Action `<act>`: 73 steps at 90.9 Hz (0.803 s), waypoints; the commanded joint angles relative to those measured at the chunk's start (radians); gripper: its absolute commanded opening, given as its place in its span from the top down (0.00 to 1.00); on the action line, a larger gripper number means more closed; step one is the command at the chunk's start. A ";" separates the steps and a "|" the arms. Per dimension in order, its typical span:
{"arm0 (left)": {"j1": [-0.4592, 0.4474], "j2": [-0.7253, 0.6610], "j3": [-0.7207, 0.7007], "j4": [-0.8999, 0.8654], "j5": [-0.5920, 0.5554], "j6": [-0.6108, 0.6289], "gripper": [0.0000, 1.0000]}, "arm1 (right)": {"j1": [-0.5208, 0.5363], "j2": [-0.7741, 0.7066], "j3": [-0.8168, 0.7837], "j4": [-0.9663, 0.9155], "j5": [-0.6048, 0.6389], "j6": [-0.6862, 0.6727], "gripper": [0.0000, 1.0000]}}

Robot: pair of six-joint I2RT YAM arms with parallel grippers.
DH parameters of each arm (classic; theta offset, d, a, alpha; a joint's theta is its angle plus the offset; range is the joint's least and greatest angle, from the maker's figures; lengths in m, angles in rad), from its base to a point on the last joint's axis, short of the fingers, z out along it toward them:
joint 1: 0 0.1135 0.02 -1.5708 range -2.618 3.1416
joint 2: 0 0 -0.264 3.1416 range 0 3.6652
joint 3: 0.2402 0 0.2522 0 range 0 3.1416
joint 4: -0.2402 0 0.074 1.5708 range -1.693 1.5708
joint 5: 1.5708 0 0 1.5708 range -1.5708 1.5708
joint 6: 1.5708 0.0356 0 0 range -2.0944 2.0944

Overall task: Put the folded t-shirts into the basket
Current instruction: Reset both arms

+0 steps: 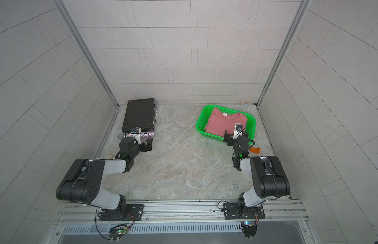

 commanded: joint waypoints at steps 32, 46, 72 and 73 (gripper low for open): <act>0.049 0.001 0.036 0.009 -0.003 -0.028 0.00 | 0.000 0.002 -0.009 -0.086 0.031 -0.007 0.00; 0.049 -0.005 0.036 0.008 -0.002 -0.027 0.00 | 0.000 0.003 -0.008 -0.087 0.031 -0.008 0.00; 0.047 -0.003 0.038 0.003 0.001 -0.021 0.00 | 0.000 0.002 -0.008 -0.086 0.030 -0.008 0.00; 0.047 -0.004 0.038 0.003 0.001 -0.021 0.00 | -0.001 0.002 -0.008 -0.087 0.030 -0.007 0.00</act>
